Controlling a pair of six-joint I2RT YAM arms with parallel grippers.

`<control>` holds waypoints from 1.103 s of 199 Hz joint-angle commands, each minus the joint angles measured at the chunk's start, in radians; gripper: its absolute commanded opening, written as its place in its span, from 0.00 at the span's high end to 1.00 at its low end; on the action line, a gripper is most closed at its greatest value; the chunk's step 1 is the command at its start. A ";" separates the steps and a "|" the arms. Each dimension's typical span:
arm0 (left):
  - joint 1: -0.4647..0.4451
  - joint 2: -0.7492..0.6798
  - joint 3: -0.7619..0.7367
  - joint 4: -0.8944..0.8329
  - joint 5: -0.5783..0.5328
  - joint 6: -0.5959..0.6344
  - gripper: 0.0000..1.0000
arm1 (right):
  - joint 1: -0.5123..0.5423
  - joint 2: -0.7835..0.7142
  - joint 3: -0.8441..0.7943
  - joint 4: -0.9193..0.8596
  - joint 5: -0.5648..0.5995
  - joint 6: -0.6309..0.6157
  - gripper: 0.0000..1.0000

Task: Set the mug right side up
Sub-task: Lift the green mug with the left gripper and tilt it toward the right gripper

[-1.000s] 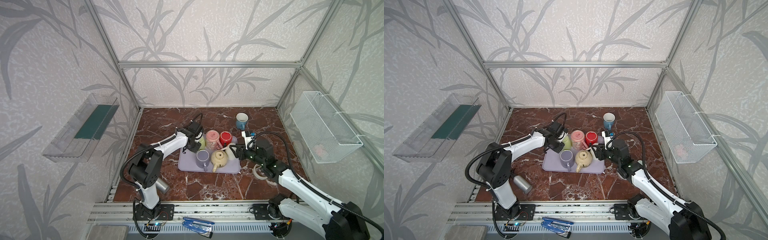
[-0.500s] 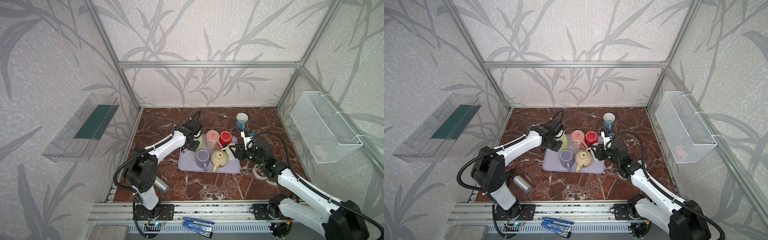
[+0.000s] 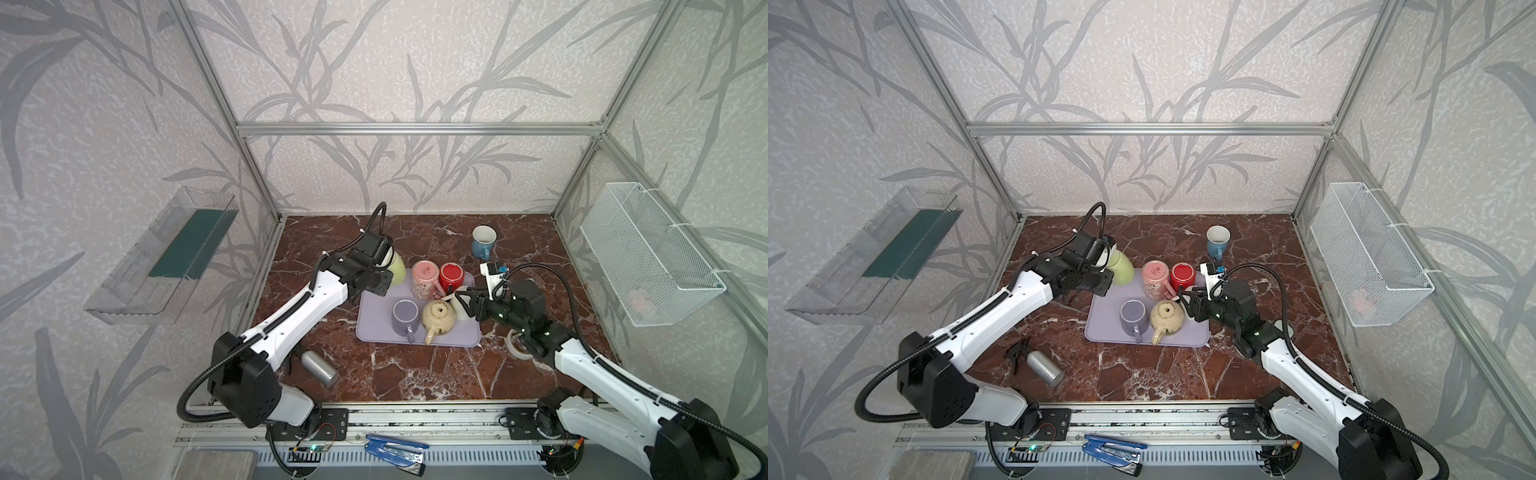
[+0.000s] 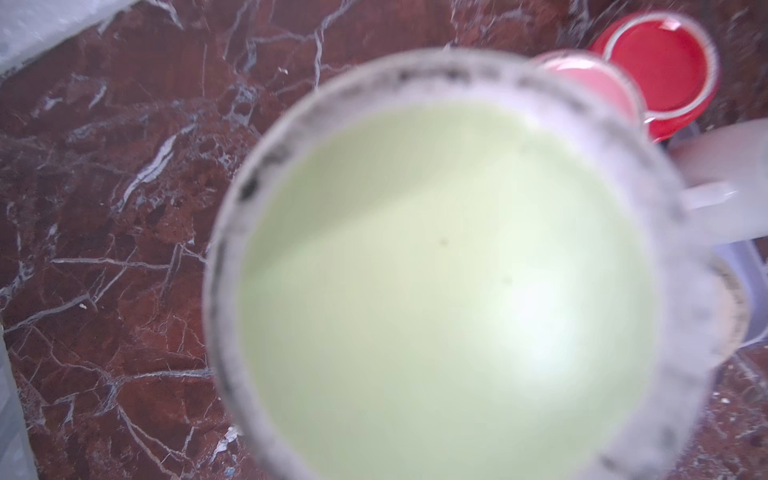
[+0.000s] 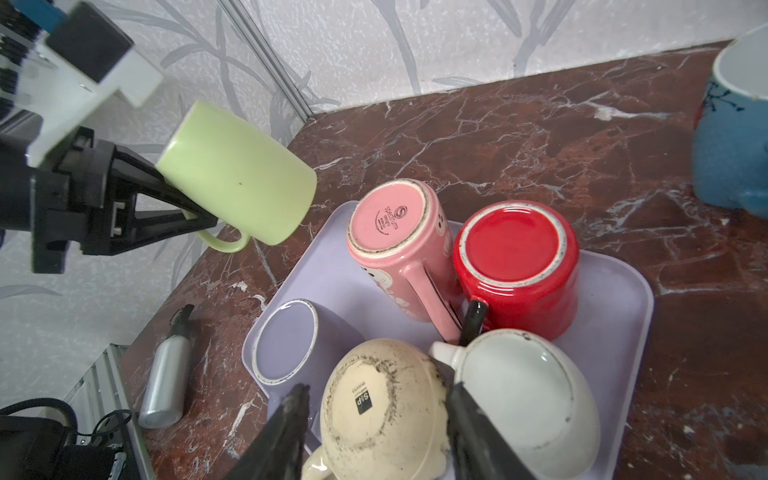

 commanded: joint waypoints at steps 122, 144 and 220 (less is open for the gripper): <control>0.027 -0.294 -0.183 0.444 0.353 -0.302 1.00 | 0.007 -0.016 -0.060 0.414 -0.280 0.213 0.31; 0.048 -0.318 -0.233 0.534 0.415 -0.360 1.00 | 0.006 0.025 -0.075 0.526 -0.308 0.283 0.30; 0.112 -0.334 -0.371 0.826 0.577 -0.545 1.00 | 0.008 0.242 -0.046 0.804 -0.361 0.432 0.29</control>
